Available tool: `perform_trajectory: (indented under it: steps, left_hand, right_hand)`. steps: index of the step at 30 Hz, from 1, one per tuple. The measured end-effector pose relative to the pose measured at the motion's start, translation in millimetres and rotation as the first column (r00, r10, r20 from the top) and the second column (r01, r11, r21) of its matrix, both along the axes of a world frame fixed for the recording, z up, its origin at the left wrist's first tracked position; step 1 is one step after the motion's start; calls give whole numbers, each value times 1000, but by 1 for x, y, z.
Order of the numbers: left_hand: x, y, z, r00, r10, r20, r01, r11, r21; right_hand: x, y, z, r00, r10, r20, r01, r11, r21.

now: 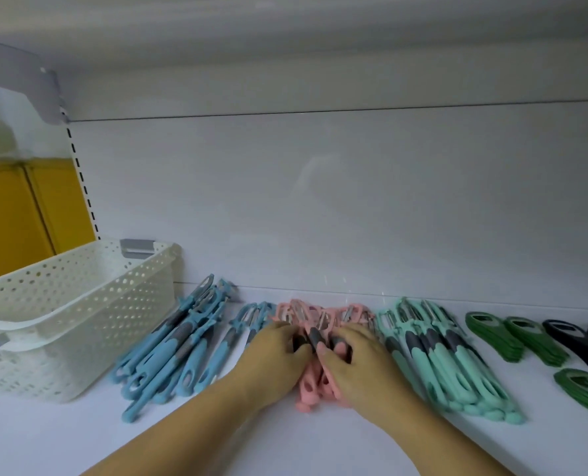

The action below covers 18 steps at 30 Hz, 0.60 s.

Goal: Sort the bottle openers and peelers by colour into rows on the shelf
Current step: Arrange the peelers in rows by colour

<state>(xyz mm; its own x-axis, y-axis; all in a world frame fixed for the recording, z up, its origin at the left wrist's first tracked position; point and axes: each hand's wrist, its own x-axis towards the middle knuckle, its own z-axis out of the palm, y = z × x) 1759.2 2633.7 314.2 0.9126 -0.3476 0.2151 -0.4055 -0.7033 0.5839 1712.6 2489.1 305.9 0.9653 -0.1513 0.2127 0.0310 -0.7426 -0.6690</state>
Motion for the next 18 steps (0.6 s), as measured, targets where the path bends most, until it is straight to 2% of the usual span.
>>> perform_trajectory:
  steps: [4, 7, 14, 18]
  left_hand:
    - [1, 6, -6, 995, 19, 93, -27, 996, 90]
    - [4, 4, -5, 994, 31, 104, -46, 988, 146]
    - [12, -8, 5, 997, 46, 60, -44, 998, -36]
    - [23, -18, -5, 992, 78, 101, -70, 994, -84]
  right_hand:
    - [-4, -4, 4, 1000, -23, -6, 23, 1000, 11]
    - [-5, -7, 5, 998, -36, -46, 37, 999, 27]
    - [-6, -5, 5, 998, -17, -62, 25, 991, 129]
    - [-3, -6, 3, 996, -37, -80, 48, 988, 148]
